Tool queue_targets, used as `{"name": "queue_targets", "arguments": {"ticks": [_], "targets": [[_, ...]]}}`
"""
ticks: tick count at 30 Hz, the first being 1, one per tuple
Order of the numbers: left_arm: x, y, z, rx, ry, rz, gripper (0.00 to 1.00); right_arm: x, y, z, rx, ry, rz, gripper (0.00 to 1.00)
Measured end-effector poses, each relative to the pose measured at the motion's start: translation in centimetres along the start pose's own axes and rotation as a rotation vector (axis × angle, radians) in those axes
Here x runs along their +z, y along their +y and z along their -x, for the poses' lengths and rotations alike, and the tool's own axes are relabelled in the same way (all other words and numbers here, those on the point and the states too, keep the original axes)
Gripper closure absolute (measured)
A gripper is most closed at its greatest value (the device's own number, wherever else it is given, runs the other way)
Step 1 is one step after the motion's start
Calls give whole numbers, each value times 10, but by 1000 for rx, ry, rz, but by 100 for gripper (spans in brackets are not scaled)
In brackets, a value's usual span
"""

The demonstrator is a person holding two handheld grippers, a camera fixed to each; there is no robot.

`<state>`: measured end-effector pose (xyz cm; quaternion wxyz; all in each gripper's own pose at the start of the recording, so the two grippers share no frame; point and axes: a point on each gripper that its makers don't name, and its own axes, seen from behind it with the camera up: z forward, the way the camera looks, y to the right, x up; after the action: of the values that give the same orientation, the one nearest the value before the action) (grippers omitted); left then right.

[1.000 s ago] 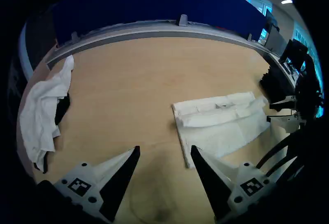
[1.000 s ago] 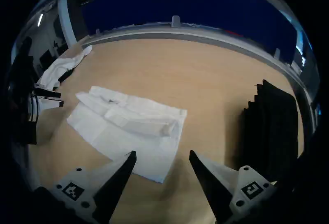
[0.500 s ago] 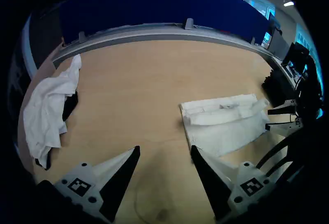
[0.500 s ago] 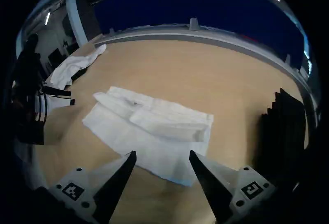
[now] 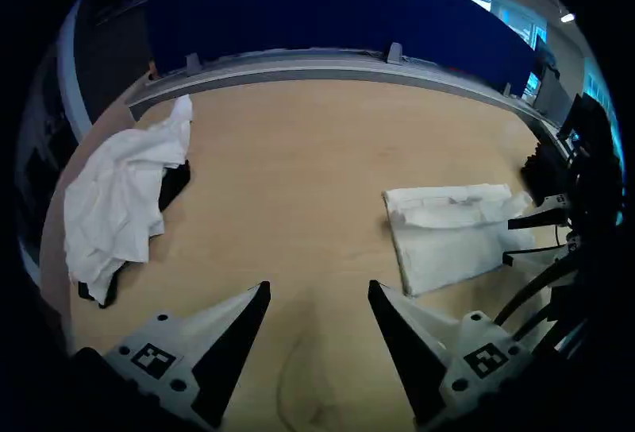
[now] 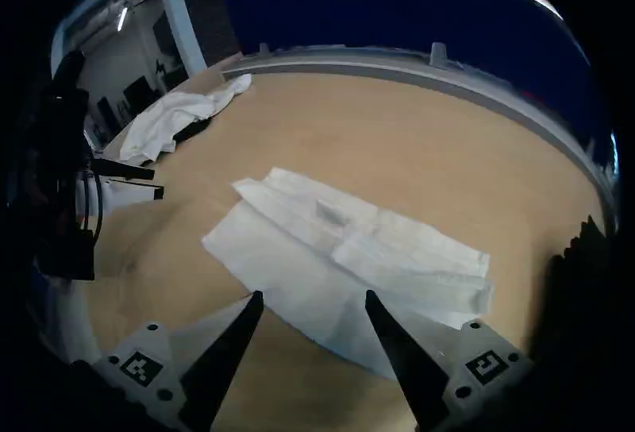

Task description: Fold towel

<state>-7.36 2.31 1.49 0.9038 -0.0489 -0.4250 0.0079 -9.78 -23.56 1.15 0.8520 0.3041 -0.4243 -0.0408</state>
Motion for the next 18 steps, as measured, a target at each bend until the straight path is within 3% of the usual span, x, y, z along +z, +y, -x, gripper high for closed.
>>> {"name": "queue_targets", "arguments": {"ticks": [11, 18], "targets": [[-27, -43, 35, -82, -11, -68, 9, 18, -26, -5, -44, -17, -49, 0], [-33, -54, 41, -96, -12, -81, 8, 23, -29, -5, -55, -27, -55, 0]]}}
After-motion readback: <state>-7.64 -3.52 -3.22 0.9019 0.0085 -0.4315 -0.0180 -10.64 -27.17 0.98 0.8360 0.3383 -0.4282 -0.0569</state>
